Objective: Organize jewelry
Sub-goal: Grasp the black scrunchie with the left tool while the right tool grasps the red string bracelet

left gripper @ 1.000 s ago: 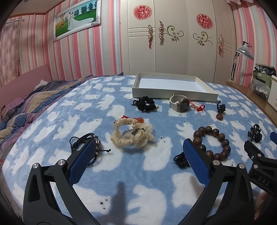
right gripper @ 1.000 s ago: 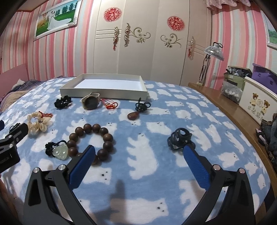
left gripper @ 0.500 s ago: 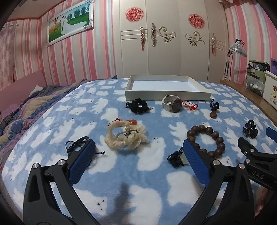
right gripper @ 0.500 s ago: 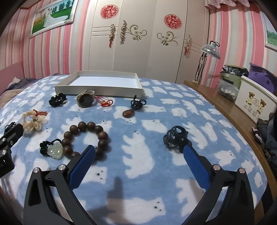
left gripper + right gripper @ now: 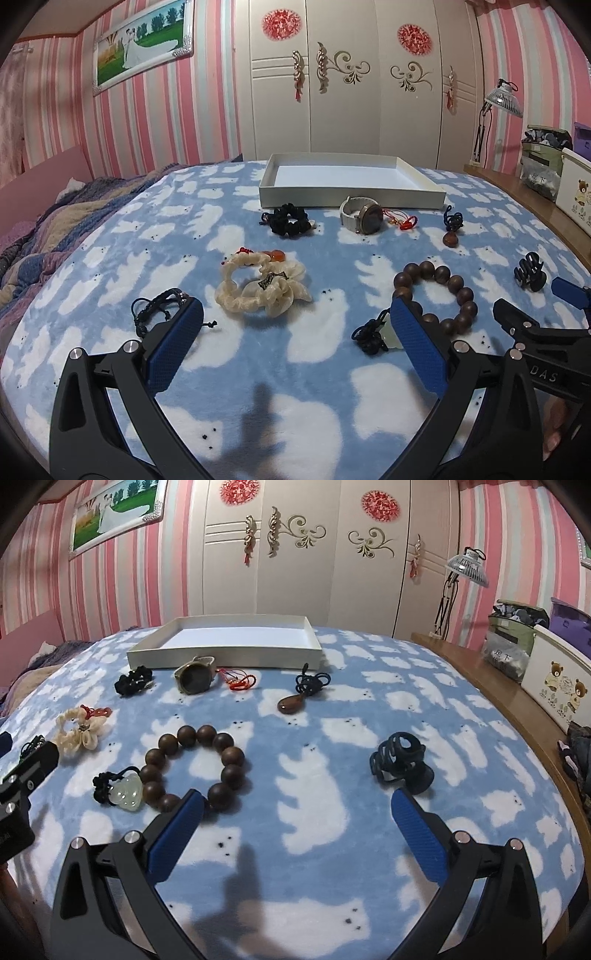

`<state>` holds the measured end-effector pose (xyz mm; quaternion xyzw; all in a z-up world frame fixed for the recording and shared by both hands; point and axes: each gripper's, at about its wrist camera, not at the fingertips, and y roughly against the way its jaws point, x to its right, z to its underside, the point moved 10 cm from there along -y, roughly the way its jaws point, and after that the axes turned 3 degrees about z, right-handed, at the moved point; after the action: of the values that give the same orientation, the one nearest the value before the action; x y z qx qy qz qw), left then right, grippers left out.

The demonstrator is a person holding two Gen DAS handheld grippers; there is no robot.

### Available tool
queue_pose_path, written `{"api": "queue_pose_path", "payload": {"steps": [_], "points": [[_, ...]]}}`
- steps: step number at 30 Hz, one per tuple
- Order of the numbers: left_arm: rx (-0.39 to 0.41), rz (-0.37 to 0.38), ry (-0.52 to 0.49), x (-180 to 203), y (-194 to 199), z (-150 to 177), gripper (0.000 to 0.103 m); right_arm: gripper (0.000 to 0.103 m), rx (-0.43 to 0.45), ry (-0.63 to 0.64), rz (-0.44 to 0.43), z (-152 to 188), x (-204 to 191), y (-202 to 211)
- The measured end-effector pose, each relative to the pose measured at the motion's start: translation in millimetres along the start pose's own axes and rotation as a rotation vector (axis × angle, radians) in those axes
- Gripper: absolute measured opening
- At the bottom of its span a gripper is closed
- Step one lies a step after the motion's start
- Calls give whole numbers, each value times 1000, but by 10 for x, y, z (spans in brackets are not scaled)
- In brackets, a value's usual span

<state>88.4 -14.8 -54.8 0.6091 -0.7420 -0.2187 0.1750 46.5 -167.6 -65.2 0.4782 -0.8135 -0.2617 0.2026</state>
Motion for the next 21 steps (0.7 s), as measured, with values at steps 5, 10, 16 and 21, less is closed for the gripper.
{"api": "queue_pose_path", "payload": {"steps": [5, 10, 16, 21], "points": [[-51, 3, -10, 0, -103, -63, 100, 97, -29, -6, -45, -117, -72, -40], [-105, 40, 30, -67, -226, -240, 100, 97, -7, 32, -53, -478, -133, -104], [-122, 63, 12, -35, -375, -603, 100, 97, -27, 49, -86, -866, -258, -334], [-153, 63, 4, -33, -614, -857, 100, 97, -66, 52, -96, -1063, -356, -550]]}}
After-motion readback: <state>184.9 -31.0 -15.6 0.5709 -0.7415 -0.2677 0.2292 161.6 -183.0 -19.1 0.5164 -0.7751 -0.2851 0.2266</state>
